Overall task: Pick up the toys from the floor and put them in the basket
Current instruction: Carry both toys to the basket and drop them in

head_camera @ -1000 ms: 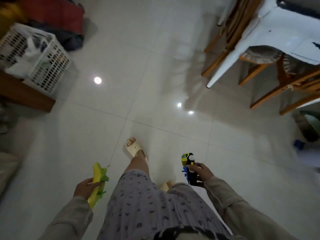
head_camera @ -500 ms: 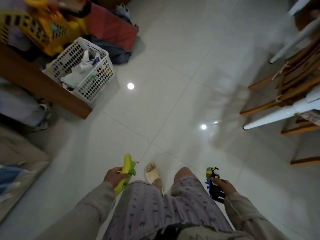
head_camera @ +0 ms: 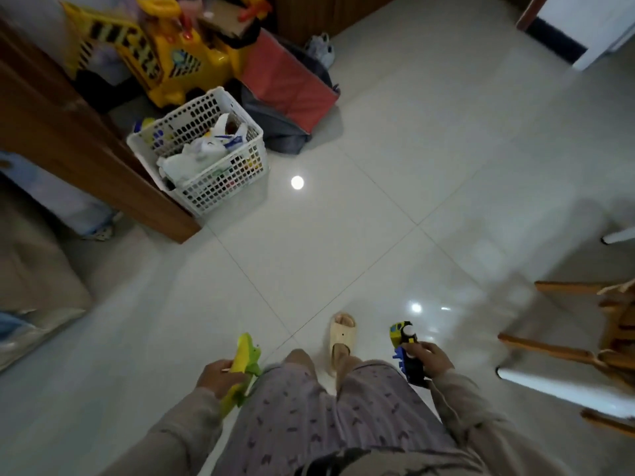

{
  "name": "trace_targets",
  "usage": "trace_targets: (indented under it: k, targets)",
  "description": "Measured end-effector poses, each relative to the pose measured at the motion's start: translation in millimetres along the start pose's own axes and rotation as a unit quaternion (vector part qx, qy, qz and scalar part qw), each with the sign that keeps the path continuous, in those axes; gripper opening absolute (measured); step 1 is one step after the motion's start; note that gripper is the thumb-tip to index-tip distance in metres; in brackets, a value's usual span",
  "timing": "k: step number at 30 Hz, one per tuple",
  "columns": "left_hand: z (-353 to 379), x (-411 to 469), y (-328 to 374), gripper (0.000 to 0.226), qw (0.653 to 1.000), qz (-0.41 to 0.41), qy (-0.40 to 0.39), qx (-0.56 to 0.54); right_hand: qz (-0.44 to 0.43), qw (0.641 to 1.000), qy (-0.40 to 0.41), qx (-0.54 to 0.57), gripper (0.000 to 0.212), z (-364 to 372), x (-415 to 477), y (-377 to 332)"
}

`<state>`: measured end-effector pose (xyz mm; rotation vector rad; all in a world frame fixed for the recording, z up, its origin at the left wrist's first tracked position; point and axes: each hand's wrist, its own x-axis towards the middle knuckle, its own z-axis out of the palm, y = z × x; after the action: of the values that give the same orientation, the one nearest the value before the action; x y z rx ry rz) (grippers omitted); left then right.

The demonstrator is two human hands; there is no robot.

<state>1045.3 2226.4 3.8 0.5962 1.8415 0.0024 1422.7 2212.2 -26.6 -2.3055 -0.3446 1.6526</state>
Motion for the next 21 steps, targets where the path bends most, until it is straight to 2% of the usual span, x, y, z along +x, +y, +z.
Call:
trace_targets:
  k: [4,9,11,15,21]
  targets:
    - [7,6,20,0.055,0.999,-0.021,0.018,-0.042,-0.033,0.996,-0.055,-0.062,0.009,-10,34,-84]
    - [6,26,45,0.058,0.991,-0.057,0.045,-0.112,-0.056,0.990,-0.084,-0.102,0.011,5,53,-176]
    - [0,38,59,0.051,0.989,-0.068,0.054,-0.122,-0.056,0.987,-0.094,-0.120,0.016,18,61,-207]
    - [-25,74,94,0.039,0.980,-0.088,0.075,-0.163,-0.054,0.983,-0.107,-0.138,0.007,48,80,-262]
    - [-98,115,178,0.042,0.979,-0.073,0.084,-0.173,-0.045,0.973,-0.080,-0.213,0.035,89,104,-329]
